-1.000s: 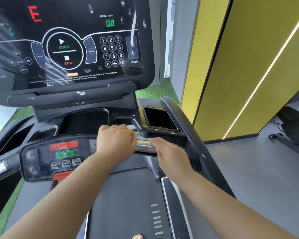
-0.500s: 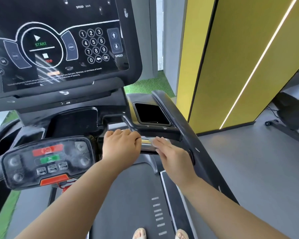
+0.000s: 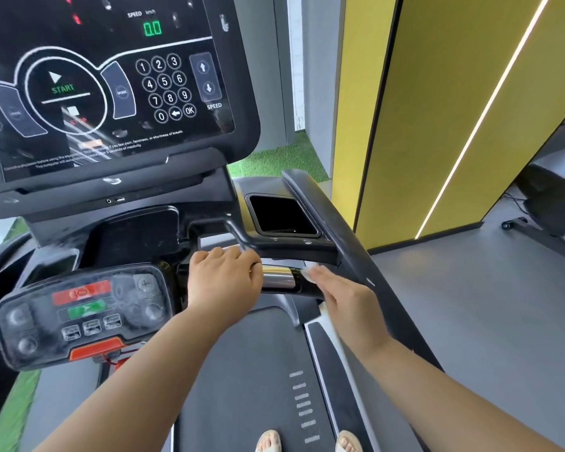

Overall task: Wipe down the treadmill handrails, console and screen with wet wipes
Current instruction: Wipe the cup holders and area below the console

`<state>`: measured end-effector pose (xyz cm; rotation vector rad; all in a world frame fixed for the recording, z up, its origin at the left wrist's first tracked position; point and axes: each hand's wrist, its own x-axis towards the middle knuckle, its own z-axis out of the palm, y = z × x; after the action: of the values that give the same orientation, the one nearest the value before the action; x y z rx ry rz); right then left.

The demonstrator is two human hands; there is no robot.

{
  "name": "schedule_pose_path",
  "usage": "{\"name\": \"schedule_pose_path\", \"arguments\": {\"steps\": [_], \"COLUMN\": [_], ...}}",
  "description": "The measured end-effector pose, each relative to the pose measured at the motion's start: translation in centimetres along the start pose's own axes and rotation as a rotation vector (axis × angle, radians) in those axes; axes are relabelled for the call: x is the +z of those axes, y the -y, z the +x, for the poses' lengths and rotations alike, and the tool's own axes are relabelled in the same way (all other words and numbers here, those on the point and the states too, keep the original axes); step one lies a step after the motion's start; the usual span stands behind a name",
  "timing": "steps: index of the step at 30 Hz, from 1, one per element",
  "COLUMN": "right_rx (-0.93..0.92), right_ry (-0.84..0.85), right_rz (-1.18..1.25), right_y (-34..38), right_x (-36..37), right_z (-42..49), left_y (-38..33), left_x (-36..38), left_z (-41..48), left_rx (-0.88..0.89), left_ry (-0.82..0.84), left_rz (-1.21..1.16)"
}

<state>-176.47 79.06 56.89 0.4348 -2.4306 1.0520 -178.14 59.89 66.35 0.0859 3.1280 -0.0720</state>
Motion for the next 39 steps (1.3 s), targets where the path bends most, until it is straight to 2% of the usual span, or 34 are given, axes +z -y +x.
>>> {"name": "schedule_pose_path", "arguments": {"steps": [5, 9, 12, 14, 18, 21, 24, 27, 30, 33, 36, 39], "right_rx": [0.143, 0.031, -0.044, -0.032, 0.088, 0.022, -0.029, 0.146, 0.298, 0.183, 0.079, 0.268], "right_ry": [-0.068, -0.042, -0.003, 0.041, 0.089, 0.177, 0.191, 0.181, 0.165, 0.154, 0.228, 0.221], "right_rz": [-0.057, 0.03, -0.075, -0.103, -0.108, -0.146, -0.179, -0.118, -0.062, -0.068, -0.144, -0.117], "right_y": [-0.7, 1.1, -0.9, -1.2, 2.8, 3.9, 1.5, 0.6, 2.8, 4.9, 3.3, 1.0], "right_x": [-0.3, 1.3, 1.3, 1.4, 3.7, 4.4, 3.6, 2.8, 3.3, 4.0, 3.5, 1.8], "right_z": [-0.5, -0.5, -3.3, -4.9, -4.6, -3.9, -4.8, -5.8, -5.0, -3.7, -3.9, -4.8], "left_y": [-0.1, 0.0, 0.1, 0.1, 0.2, 0.3, 0.5, 0.6, 0.5, 0.6, 0.5, 0.6], "left_x": [0.2, 0.4, 0.5, 0.7, 1.1, 1.4, 1.5, 1.5, 1.4, 1.5, 1.4, 1.4], "left_z": [0.0, 0.1, 0.0, 0.0, 0.1, 0.2, 0.1, 0.0, 0.0, 0.0, 0.0, -0.1], "left_rx": [-0.01, -0.007, 0.011, 0.019, 0.021, 0.046, 0.064, 0.061, 0.051, 0.051, 0.057, 0.063], "left_ry": [-0.011, -0.038, -0.079, -0.088, -0.138, -0.189, -0.206, -0.179, -0.133, -0.156, -0.147, -0.181], "left_rz": [0.014, 0.01, 0.006, 0.005, 0.0, 0.006, 0.003, 0.009, 0.026, 0.019, 0.021, 0.012]}}
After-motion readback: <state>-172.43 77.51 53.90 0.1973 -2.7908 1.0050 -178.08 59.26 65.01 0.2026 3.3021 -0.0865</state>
